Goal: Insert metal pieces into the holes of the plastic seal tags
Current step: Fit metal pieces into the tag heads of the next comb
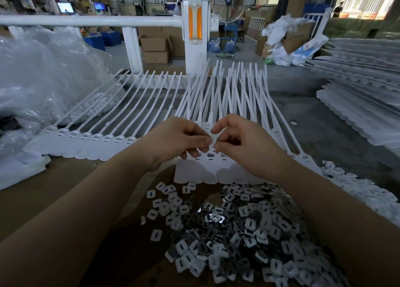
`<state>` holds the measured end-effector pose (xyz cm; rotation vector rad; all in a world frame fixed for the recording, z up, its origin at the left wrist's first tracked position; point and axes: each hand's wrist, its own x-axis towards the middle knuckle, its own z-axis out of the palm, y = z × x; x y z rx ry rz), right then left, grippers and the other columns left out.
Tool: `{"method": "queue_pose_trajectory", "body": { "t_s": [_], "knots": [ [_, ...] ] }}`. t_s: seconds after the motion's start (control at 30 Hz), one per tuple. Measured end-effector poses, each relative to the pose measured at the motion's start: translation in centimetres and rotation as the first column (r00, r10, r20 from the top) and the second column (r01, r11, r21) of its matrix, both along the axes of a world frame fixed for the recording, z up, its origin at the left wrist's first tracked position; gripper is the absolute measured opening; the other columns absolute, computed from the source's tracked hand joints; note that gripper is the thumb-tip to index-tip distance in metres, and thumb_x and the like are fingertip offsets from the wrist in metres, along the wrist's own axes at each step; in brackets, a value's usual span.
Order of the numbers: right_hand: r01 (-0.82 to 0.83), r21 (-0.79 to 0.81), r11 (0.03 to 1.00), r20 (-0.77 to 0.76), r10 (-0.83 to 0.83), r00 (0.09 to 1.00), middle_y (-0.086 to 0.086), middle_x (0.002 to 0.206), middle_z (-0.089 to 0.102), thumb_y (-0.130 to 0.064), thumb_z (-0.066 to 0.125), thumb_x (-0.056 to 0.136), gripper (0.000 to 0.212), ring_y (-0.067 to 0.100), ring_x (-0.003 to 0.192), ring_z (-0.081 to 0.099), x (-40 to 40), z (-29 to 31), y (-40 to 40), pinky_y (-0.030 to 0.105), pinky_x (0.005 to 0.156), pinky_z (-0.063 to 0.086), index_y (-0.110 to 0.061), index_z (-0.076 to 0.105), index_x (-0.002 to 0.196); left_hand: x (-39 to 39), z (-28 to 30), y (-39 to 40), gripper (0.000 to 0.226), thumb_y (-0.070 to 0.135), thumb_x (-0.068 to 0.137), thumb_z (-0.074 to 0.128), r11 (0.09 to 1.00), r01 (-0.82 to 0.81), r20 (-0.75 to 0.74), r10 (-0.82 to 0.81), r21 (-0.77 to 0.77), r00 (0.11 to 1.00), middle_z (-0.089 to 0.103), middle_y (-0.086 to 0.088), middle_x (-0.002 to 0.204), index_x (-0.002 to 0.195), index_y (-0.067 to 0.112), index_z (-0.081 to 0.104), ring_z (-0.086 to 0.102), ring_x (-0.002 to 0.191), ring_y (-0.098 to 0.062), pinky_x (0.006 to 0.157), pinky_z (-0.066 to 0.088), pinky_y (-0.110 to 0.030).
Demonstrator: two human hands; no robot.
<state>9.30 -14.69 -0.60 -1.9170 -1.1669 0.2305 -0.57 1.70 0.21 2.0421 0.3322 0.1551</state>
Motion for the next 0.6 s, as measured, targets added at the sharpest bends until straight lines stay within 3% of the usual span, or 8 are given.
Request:
{"method": "queue_pose_trajectory", "body": {
  "t_s": [0.1, 0.27, 0.4, 0.5, 0.6],
  "knots": [
    [-0.005, -0.005, 1.0, 0.045, 0.005, 0.999, -0.012, 0.076, 0.07, -0.016, 0.068, 0.088, 0.021, 0.006, 0.07, 0.064, -0.2, 0.0, 0.1, 0.019, 0.066, 0.05, -0.028, 0.055, 0.1, -0.1, 0.1, -0.2, 0.003, 0.022, 0.086, 0.073, 1.0, 0.018, 0.013, -0.018, 0.016, 1.0, 0.075, 0.004, 0.076, 0.088, 0.019, 0.074, 0.064, 0.063, -0.004, 0.059, 0.048, -0.02],
    [0.005, 0.012, 1.0, 0.042, -0.006, 0.999, -0.012, 0.078, 0.071, -0.017, 0.067, 0.09, 0.018, 0.002, 0.069, 0.063, -0.2, -0.2, 0.3, 0.014, 0.062, 0.048, -0.028, 0.056, 0.1, -0.1, 0.2, -0.3, 0.004, 0.018, 0.086, 0.072, 0.997, 0.019, -0.014, -0.018, 0.075, 1.0, 0.074, 0.004, 0.074, 0.088, 0.016, 0.074, 0.064, 0.062, -0.003, 0.056, 0.049, -0.014],
    [0.085, -0.006, 0.996, 0.04, -0.085, 0.996, -0.009, 0.083, 0.07, -0.023, 0.062, 0.093, 0.01, -0.004, 0.071, 0.062, 0.1, -0.7, 0.3, 0.008, 0.058, 0.045, -0.031, 0.058, 0.097, 0.3, -0.3, 0.1, 0.003, 0.017, 0.084, 0.074, 0.989, -0.144, -0.02, 0.145, 0.039, 0.989, 0.073, 0.004, 0.069, 0.082, 0.016, 0.074, 0.062, 0.059, -0.002, 0.052, 0.046, -0.013],
    [0.115, -0.057, 0.992, 0.047, -0.112, 0.993, -0.01, 0.085, 0.068, -0.025, 0.061, 0.093, 0.009, -0.002, 0.077, 0.064, 0.4, -1.0, 0.3, 0.011, 0.063, 0.048, -0.034, 0.058, 0.093, 0.5, -0.9, 0.4, 0.005, 0.02, 0.082, 0.076, 0.964, -0.248, -0.085, 0.257, 0.101, 0.963, 0.073, 0.001, 0.075, 0.08, 0.017, 0.075, 0.065, 0.07, -0.009, 0.061, 0.047, -0.021],
    [0.119, -0.077, 0.99, 0.054, -0.115, 0.992, -0.009, 0.083, 0.068, -0.025, 0.062, 0.092, 0.007, 0.0, 0.076, 0.065, 0.5, -1.1, 0.3, 0.015, 0.064, 0.048, -0.032, 0.06, 0.094, 0.8, -1.1, 0.4, 0.006, 0.022, 0.082, 0.076, 0.951, -0.271, -0.123, 0.291, 0.151, 0.949, 0.071, 0.002, 0.076, 0.078, 0.017, 0.075, 0.064, 0.073, -0.009, 0.057, 0.043, -0.021]
  ]
}}
